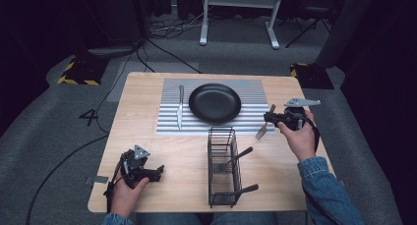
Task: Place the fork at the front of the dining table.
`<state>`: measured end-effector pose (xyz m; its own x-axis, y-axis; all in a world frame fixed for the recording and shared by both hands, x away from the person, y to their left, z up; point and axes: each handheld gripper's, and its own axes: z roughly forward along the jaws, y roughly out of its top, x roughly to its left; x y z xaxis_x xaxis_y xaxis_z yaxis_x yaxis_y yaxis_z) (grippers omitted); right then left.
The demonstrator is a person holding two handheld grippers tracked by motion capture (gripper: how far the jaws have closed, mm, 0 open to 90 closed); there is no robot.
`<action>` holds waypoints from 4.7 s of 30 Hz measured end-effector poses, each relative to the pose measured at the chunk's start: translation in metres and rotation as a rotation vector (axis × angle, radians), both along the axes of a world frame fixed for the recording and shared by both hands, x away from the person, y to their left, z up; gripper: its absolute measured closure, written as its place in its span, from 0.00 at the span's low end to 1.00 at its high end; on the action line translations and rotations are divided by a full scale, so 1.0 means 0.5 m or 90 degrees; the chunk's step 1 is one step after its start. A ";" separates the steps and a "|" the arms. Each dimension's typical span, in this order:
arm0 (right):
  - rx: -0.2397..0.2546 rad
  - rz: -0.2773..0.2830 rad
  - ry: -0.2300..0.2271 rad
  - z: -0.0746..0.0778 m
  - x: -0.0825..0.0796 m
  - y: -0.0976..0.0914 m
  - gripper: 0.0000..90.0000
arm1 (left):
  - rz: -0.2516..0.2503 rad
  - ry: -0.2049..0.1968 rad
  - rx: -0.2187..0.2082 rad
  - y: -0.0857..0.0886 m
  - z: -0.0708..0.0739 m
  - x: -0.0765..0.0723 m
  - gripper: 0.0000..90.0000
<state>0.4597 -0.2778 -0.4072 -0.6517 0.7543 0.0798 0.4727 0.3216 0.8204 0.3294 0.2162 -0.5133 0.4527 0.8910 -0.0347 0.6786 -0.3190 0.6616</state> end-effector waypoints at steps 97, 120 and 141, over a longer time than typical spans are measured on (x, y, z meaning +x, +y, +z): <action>0.041 -0.045 0.068 -0.105 0.007 -0.038 0.59 | 0.001 -0.001 0.000 0.000 0.000 -0.002 0.00; -0.036 -0.028 0.102 -0.155 -0.155 -0.018 0.50 | 0.001 0.000 -0.001 -0.001 0.000 -0.001 0.00; -0.095 -0.013 0.114 -0.163 -0.072 -0.022 0.70 | 0.001 0.000 -0.001 -0.001 0.000 -0.001 0.00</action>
<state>0.4236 -0.2888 -0.4885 -0.6214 0.7793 0.0803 0.6147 0.4214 0.6667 0.3287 0.2160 -0.5134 0.4509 0.8919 -0.0359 0.6792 -0.3167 0.6621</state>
